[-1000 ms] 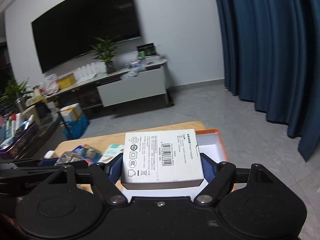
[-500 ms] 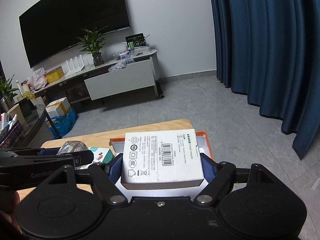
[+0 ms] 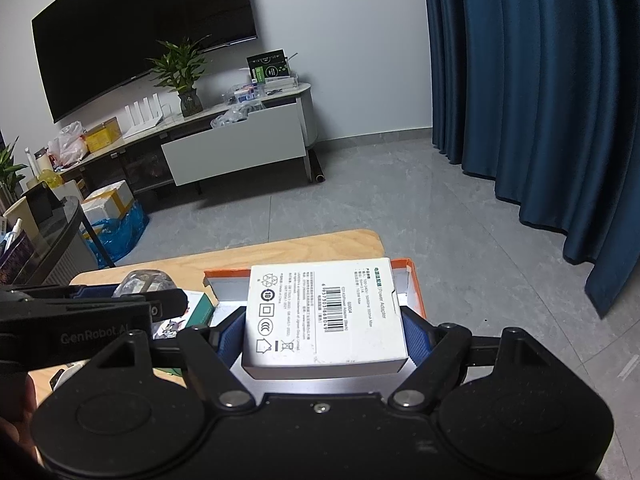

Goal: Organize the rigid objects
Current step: 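Carry the glass bottle and white box over the open white box with both tools, then open the left tool to drop the bottle while the right tool releases the box inside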

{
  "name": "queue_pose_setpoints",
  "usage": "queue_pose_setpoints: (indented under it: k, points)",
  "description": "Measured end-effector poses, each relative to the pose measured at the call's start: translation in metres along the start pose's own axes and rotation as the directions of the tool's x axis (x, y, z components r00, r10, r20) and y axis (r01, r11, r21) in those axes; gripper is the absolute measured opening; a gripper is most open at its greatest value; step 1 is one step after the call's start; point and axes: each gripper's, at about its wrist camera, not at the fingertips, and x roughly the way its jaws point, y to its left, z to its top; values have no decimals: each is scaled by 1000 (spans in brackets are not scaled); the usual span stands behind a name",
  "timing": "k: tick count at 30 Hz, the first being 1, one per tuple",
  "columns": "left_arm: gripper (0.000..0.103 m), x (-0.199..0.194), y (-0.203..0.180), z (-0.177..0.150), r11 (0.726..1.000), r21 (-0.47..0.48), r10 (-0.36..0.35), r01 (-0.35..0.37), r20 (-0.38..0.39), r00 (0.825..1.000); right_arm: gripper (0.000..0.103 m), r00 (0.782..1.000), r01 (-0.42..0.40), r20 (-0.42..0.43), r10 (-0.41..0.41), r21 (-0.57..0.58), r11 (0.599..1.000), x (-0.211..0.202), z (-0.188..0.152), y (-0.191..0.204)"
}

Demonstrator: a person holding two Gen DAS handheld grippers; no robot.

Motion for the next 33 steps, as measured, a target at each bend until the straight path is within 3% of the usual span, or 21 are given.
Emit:
queue_pose_setpoints:
  k: [17,33]
  points:
    - [50,14,5,-2,1000,-18,-10,9,-32,999,93,999,21,-34,-22,-17,1000,17,1,-2]
    - [50,39,9,-11,999,-40,-30,27,-80,996,94,994,78,-71,-81,-46,996,66,1,-9]
